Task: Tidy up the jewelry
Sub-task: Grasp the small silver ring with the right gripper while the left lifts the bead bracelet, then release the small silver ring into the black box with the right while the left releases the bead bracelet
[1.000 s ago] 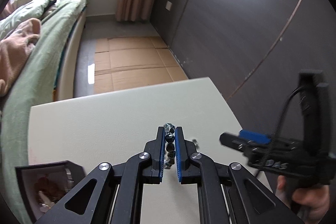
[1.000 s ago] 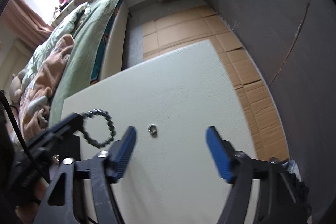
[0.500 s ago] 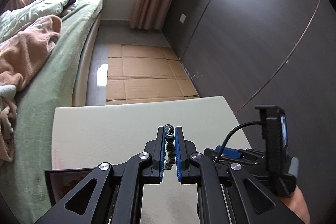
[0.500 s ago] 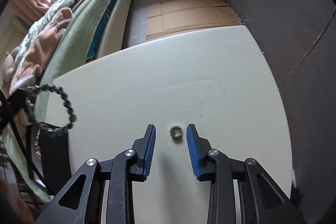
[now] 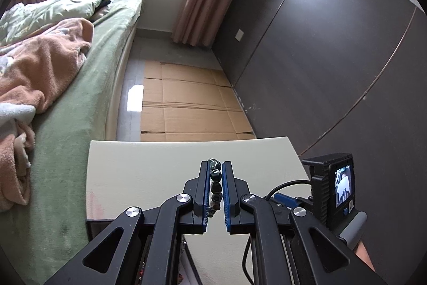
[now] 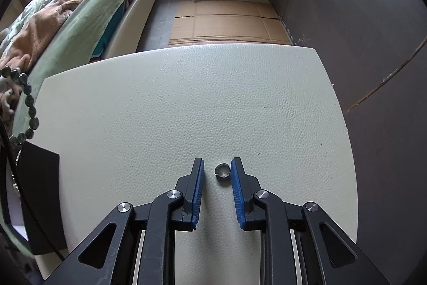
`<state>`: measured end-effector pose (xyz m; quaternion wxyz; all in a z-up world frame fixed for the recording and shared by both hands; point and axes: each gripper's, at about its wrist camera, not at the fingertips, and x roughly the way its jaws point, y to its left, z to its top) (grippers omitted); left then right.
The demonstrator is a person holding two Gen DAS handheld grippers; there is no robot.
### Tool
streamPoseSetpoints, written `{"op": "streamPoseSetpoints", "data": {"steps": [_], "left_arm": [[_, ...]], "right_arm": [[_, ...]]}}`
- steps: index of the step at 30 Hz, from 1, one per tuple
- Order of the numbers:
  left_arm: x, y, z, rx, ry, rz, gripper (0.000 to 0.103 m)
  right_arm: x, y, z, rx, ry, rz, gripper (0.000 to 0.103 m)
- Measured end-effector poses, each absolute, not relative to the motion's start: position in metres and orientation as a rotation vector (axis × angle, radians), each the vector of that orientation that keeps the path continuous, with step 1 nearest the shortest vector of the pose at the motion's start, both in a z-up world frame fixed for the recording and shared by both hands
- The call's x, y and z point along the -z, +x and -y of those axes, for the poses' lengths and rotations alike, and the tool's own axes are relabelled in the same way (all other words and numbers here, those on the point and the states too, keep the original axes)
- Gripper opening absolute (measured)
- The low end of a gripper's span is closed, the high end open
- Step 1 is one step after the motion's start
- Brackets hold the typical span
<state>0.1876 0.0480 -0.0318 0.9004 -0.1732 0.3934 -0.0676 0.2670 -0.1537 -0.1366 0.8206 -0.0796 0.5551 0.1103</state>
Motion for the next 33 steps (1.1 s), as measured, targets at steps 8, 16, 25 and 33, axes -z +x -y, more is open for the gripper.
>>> {"op": "streamPoseSetpoints", "data": {"steps": [8,16,25,33], "left_arm": [[0.030,0.179,-0.046,0.121,-0.338,-0.814,0.009],[0.024,0.165,-0.047,0.108,-0.329,-0.798,0.009],[0.012,0.134,-0.055,0.078,-0.304,-0.767,0.009],[0.017,0.121,-0.071,0.028,-0.288,-0.776,0.009]], "right_arm": [[0.136,0.263,0.156,-0.256,-0.175,-1.165,0.013],[0.116,0.249,0.163,-0.303,-0.124,-1.123,0.013],[0.076,0.215,0.159,-0.398,-0.035,-1.027,0.013],[0.053,0.183,0.143,-0.510,0.023,-0.951,0.013]]}}
